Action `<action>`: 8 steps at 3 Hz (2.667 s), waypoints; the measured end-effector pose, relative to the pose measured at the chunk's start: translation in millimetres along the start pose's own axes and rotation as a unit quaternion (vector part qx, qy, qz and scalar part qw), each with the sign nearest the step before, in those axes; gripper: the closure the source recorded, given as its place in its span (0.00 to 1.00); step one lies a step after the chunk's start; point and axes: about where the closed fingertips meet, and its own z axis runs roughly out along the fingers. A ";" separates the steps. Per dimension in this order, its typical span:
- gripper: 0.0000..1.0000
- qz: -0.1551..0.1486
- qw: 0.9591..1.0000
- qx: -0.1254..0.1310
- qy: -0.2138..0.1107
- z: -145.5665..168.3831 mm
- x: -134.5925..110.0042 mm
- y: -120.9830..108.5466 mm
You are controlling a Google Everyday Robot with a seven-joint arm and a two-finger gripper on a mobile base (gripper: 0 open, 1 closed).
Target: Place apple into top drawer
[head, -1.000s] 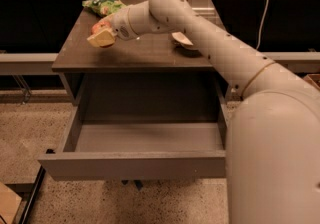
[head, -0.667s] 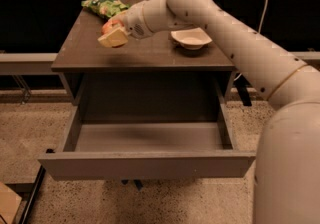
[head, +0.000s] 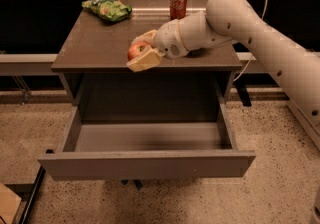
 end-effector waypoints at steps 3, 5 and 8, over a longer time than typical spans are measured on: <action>1.00 0.068 0.997 -0.007 -0.038 -35.1 90.9 64.4; 1.00 0.117 0.992 0.010 -0.046 -44.9 131.8 88.4; 1.00 0.109 0.990 -0.018 -0.082 6.9 178.3 84.8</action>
Offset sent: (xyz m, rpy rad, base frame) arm -0.0670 -0.0810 -0.0750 0.0895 0.1071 -0.0326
